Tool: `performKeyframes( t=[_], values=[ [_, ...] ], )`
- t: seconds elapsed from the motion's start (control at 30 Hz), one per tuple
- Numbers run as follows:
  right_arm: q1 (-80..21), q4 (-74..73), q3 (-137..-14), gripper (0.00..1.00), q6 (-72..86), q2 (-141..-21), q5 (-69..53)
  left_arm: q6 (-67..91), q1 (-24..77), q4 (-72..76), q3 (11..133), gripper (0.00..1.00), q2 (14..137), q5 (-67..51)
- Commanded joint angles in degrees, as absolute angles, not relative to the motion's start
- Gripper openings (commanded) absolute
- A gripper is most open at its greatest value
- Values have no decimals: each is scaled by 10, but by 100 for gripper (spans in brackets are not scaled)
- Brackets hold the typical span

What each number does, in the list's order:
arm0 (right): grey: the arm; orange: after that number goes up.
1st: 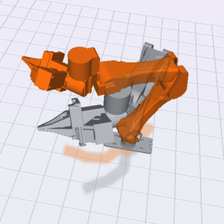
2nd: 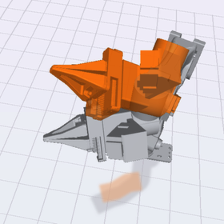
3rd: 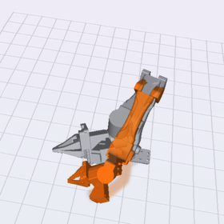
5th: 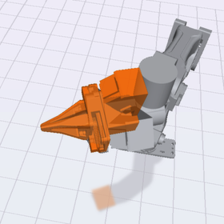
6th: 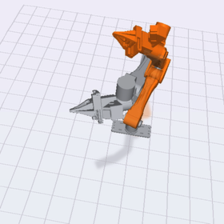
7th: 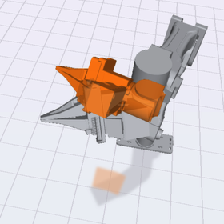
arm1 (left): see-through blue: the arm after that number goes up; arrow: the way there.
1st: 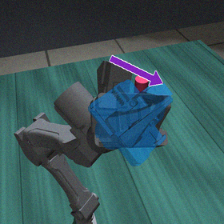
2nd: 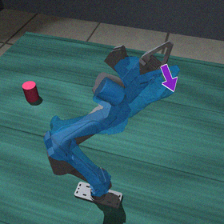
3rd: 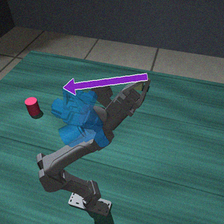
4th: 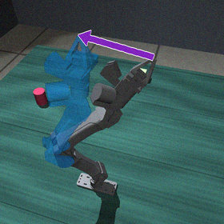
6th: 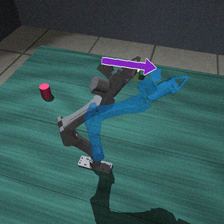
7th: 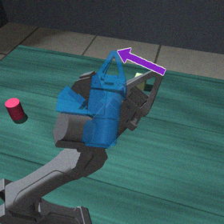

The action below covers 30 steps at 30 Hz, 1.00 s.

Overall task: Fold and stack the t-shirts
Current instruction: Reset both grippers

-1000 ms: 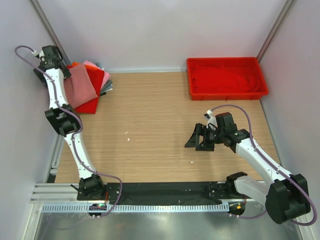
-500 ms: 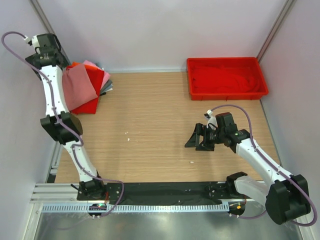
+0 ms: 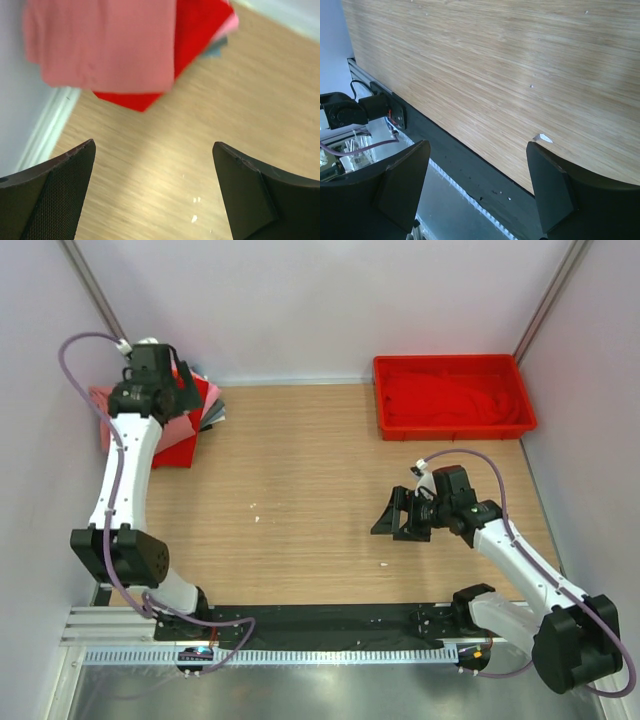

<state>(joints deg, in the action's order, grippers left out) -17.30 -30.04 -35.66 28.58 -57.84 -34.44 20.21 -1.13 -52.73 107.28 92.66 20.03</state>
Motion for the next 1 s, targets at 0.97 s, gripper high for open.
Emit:
performKeyframes(
  t=[0.97],
  values=[
    [-180, -430, -505, 81, 486, -398, -127, 254, 129, -448, 533, 100, 459, -34]
  ],
)
